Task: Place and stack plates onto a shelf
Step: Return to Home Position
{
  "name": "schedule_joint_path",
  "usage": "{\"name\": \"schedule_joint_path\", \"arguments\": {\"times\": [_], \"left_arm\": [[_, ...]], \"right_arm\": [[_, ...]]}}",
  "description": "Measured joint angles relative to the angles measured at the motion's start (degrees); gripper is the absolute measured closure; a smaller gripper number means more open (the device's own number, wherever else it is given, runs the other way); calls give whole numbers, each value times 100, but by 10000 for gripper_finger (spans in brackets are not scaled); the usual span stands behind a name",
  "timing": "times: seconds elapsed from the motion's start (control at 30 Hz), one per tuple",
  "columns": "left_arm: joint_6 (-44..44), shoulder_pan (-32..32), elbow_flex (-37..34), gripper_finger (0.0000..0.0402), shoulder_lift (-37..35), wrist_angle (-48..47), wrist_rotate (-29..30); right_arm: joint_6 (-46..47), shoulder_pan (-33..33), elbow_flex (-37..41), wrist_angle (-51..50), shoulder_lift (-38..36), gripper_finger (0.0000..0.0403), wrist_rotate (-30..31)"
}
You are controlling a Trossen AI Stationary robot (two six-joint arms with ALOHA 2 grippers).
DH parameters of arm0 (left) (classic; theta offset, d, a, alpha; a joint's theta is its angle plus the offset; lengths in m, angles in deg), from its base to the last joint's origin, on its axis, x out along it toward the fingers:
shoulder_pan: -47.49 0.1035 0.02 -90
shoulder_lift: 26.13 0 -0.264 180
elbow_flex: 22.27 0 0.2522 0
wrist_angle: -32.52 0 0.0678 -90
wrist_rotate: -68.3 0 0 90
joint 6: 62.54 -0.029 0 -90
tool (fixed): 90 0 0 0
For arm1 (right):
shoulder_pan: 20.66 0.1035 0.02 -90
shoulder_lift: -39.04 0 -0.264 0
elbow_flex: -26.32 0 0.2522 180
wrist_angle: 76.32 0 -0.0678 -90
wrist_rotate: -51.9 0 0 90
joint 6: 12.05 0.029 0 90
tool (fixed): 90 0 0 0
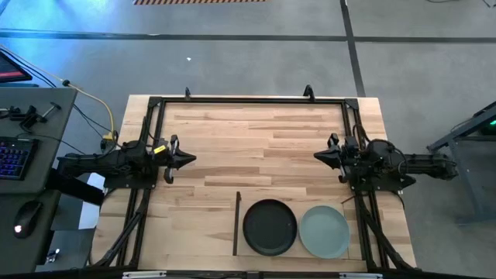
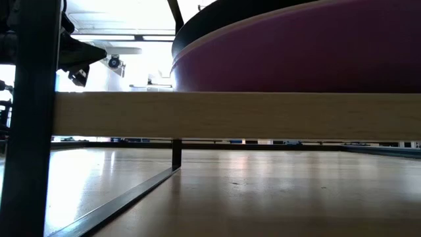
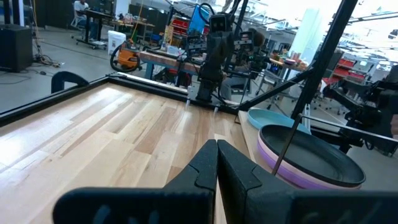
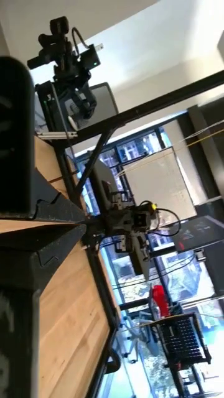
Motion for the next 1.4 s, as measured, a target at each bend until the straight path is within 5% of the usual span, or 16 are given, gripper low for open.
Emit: {"name": "schedule_joint_path", "arguments": {"times": [0.23, 0.6, 1.03, 1.4], "left_arm": [[0, 0, 0, 401, 0, 0, 0], [-1, -1, 0, 401, 4, 1, 0], [0, -1, 0, 401, 4, 2, 0], [0, 0, 0, 401, 4, 0, 0]], "right_arm": [[-254, 2, 58, -279, -611, 403, -17], [-203, 224, 382, -88, -591, 403, -129], [-676, 631, 384, -866, -599, 403, 648], [-1402, 691, 386, -1182, -599, 403, 259]]}}
